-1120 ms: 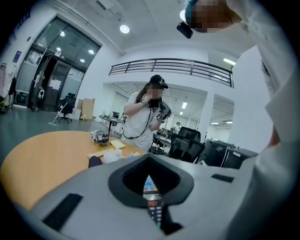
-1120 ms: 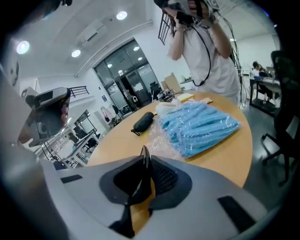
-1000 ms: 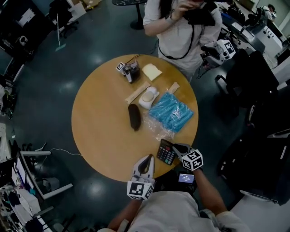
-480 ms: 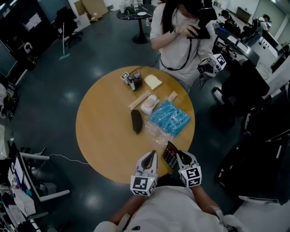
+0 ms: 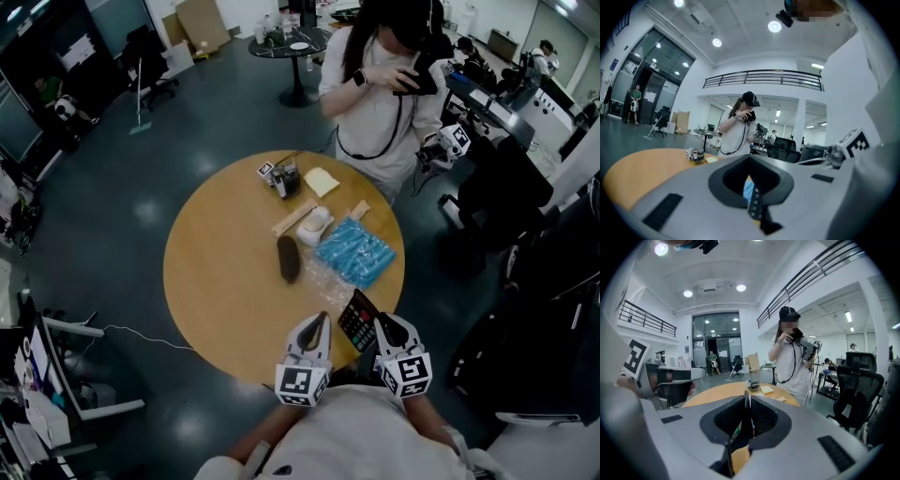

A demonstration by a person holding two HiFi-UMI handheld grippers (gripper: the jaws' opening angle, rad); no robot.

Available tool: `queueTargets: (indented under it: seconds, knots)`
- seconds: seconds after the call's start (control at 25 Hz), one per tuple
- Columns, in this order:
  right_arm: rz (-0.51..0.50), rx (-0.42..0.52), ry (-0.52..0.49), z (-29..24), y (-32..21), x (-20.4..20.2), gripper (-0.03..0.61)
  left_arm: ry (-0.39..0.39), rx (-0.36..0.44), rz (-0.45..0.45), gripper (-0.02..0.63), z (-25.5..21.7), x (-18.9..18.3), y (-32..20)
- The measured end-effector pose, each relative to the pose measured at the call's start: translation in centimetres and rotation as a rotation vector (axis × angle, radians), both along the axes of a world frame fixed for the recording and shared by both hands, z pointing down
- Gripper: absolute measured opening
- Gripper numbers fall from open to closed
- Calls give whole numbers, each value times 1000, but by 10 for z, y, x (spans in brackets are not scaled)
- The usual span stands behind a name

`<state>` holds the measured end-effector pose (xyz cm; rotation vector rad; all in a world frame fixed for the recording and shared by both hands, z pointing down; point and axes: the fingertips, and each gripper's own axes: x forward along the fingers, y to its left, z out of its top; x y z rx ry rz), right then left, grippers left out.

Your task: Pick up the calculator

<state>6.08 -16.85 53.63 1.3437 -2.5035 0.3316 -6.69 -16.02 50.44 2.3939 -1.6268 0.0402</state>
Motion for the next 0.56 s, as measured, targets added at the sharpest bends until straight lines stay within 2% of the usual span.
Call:
queueTargets:
  seconds: [0.56]
  knots:
    - [-5,-2,2,1,8,0,54,12,-9,-15,6,5,-5,3]
